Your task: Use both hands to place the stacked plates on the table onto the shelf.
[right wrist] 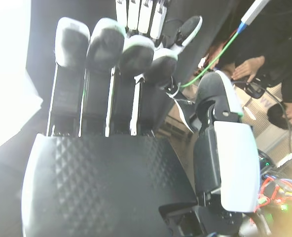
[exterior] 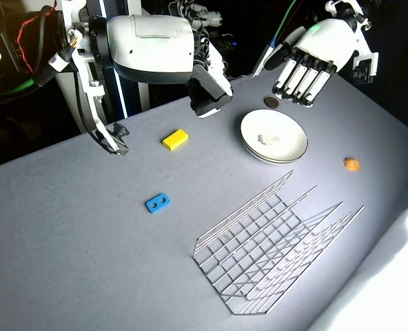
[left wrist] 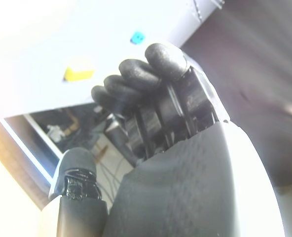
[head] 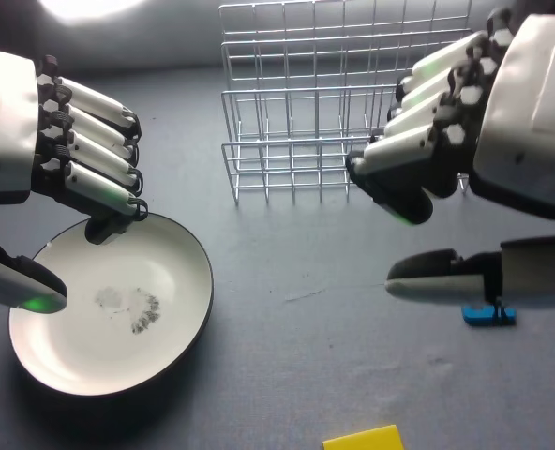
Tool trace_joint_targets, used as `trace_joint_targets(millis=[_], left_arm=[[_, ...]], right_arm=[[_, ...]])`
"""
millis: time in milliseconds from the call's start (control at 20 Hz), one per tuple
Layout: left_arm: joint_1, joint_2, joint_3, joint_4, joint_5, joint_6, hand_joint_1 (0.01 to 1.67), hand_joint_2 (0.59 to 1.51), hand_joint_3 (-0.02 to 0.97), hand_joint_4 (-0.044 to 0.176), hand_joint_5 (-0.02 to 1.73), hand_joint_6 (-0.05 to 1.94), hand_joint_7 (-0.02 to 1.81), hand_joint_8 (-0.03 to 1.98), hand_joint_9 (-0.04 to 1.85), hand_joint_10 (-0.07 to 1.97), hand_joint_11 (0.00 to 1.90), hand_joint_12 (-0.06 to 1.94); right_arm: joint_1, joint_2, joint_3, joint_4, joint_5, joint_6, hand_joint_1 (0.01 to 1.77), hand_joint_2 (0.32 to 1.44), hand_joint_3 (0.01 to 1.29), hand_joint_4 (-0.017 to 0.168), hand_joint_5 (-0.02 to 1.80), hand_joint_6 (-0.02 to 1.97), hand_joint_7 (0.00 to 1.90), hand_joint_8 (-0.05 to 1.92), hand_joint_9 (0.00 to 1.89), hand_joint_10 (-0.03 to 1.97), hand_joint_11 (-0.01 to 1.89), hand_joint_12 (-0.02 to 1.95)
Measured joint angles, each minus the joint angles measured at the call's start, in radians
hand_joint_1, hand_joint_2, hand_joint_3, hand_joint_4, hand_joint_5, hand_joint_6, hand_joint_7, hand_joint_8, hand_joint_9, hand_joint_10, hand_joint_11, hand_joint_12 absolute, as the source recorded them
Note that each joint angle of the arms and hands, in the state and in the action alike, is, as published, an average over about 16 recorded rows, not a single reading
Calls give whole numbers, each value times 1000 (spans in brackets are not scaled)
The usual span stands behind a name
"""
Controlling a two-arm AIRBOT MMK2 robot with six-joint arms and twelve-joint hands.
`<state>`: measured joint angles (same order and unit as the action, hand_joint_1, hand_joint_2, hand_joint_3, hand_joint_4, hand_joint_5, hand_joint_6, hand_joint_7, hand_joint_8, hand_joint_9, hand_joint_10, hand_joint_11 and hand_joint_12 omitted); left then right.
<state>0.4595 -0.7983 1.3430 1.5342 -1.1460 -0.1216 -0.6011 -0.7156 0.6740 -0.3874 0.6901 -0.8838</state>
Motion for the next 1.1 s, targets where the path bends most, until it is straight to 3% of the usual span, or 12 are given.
trace_joint_targets(millis=[400, 500, 650, 850, 1100], left_arm=[[1, -3, 14, 28, -7, 4, 34, 1165, 38, 3, 94, 246, 100, 356, 103, 359, 78, 387], [3, -6, 26, 44, -14, 9, 28, 1153, 37, 3, 41, 115, 45, 191, 50, 190, 39, 206], [11, -12, 50, 66, -30, 16, 25, 1150, 18, 3, 13, -9, 14, 0, 15, 5, 14, -2], [40, -22, 88, 92, -52, 29, 24, 1146, 17, 2, 18, -18, 20, -13, 18, 2, 14, -15], [124, -49, 150, 90, -83, 56, 23, 1135, 17, 2, 21, -18, 21, -14, 17, 2, 15, -17]], right_arm=[[-1, -1, -1, -4, -12, -3, 91, 1037, 39, 3, 155, 464, 207, 404, 205, 395, 167, 451], [0, -1, -2, -15, -21, 1, 85, 1009, 39, 3, 83, 291, 116, 243, 114, 235, 91, 267], [4, -2, -2, -43, -42, 25, 233, 976, 26, 3, 20, 57, 22, 33, 20, 31, 19, 28], [15, -5, 4, -81, -85, 77, 547, 933, 24, 3, 21, 24, 18, 16, 19, 10, 21, 97], [40, -18, 21, -130, -159, 165, 945, 878, 24, 3, 33, 22, 20, 14, 22, 7, 21, 274]])
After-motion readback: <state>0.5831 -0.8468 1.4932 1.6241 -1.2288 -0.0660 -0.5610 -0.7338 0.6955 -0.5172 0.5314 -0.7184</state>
